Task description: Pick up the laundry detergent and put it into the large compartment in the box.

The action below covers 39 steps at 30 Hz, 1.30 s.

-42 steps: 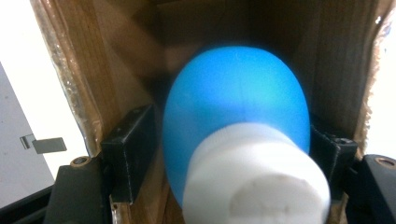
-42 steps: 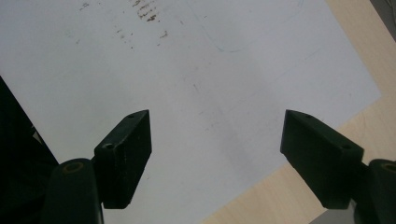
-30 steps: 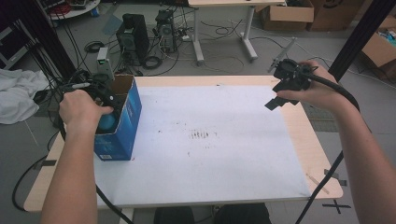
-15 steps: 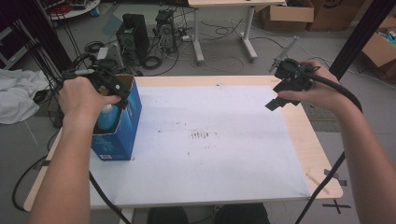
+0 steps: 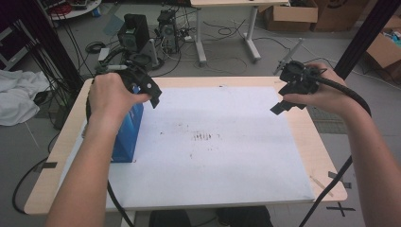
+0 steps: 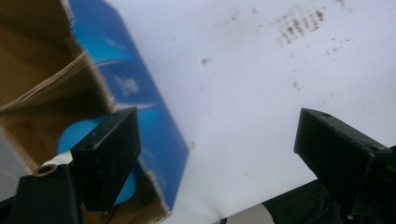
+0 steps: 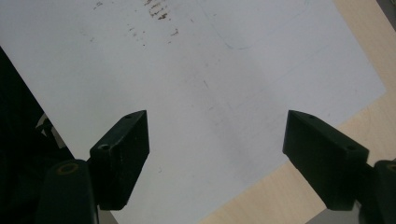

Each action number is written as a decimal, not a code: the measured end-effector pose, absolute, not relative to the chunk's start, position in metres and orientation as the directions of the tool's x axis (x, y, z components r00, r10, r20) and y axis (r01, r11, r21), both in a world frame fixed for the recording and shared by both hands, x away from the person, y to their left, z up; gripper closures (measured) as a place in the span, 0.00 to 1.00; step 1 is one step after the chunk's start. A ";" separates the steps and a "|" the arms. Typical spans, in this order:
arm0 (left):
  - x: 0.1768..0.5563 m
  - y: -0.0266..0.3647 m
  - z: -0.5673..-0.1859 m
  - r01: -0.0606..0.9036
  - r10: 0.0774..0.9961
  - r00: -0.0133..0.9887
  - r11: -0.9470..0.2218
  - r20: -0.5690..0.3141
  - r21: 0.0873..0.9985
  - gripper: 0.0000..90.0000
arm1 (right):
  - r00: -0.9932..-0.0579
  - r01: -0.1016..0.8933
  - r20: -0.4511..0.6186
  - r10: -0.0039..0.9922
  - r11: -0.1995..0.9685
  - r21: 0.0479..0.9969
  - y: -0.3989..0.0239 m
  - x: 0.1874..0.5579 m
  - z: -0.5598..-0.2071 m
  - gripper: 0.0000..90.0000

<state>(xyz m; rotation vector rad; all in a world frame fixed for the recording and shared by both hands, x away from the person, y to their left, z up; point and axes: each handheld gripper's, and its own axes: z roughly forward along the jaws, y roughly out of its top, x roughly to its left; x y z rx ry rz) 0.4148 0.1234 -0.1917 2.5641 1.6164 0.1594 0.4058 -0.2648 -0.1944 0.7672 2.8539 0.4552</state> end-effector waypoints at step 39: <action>0.401 0.006 -0.224 0.729 0.741 0.670 -0.667 0.038 0.156 0.17 | -0.862 0.459 -0.068 0.502 0.832 0.313 -0.264 0.398 -0.194 0.24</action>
